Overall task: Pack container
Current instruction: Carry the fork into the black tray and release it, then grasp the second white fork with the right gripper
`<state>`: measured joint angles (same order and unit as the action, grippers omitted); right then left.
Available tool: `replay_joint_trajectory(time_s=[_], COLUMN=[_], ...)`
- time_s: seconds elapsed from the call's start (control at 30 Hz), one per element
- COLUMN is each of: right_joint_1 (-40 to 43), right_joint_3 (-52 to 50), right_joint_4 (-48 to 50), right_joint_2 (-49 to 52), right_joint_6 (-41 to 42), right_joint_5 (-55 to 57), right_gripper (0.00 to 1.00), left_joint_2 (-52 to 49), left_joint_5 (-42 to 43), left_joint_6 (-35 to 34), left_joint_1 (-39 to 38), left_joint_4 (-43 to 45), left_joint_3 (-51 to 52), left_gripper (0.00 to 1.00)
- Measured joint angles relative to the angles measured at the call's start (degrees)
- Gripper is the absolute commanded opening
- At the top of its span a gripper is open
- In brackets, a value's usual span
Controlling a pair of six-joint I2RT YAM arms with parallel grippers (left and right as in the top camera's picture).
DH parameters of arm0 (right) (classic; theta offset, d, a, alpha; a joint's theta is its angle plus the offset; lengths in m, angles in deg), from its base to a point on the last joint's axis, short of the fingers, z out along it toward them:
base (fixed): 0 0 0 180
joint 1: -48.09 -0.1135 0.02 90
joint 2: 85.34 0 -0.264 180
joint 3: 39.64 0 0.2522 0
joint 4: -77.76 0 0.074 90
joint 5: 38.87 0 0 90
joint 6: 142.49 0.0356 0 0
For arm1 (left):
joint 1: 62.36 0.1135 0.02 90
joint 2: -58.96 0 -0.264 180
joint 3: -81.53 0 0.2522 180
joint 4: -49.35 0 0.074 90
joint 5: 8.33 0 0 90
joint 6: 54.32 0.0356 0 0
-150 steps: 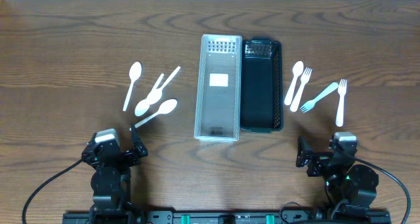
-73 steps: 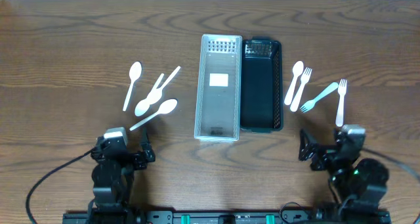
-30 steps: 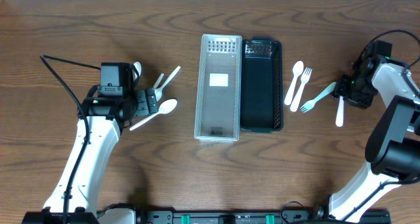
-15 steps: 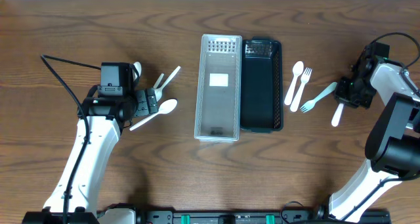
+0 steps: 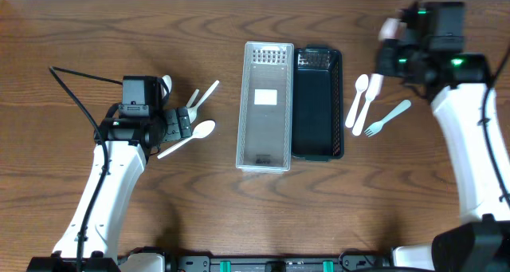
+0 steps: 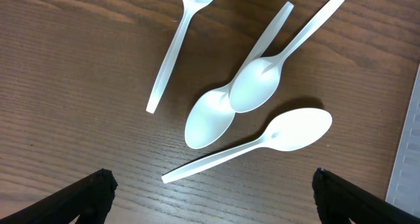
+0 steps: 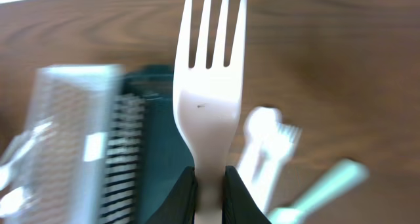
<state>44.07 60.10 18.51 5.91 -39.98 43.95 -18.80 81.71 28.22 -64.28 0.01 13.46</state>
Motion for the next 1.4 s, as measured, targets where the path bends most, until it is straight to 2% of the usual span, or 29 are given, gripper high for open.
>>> replay_joint_trajectory(time_s=[0.17,0.33,0.4,0.43,0.53,0.57,0.77,0.93,1.1,1.4], right_joint_1=[-11.8,-16.8,-17.3,-17.4,-17.3,-17.2,-12.3,0.6,9.8,11.4], right_joint_3=[-0.5,-1.4,-1.8,-2.1,-2.2,-2.1,-1.7,-0.2,-2.3,-9.7], right_joint_4=[1.4,4.2,4.7,4.8,4.7,4.5,1.1,-5.0,-7.4,-3.4], right_joint_2=[6.2,17.2,20.1,21.0,21.2,20.9,13.7,7.6,9.8,18.3], right_joint_6=[4.2,7.5,8.4,8.9,8.5,8.6,8.0,12.2,17.3,22.0], right_joint_5=[2.6,5.5,5.9,6.1,6.7,6.8,9.7,13.7,14.0,9.1], right_gripper=[0.01,0.01,0.33,0.42,0.56,0.58,0.62,0.60,0.62,0.61], left_joint_2=[0.0,0.0,0.0,0.0,0.0,0.0,0.0,0.0,0.0,0.0], left_joint_5=[0.0,0.0,0.0,0.0,0.0,0.0,0.0,0.0,0.0,0.0], left_joint_6=[0.0,0.0,0.0,0.0,0.0,0.0,0.0,0.0,0.0,0.0], left_joint_1=[0.0,0.0,0.0,0.0,0.0,0.0,0.0,0.0,0.0,0.0], left_joint_4=[0.0,0.0,0.0,0.0,0.0,0.0,0.0,0.0,0.0,0.0], left_joint_3=[0.0,0.0,0.0,0.0,0.0,0.0,0.0,0.0,0.0,0.0], left_gripper=[0.98,0.98,0.98,0.98,0.98,0.98,0.98,0.98,0.98,0.98])
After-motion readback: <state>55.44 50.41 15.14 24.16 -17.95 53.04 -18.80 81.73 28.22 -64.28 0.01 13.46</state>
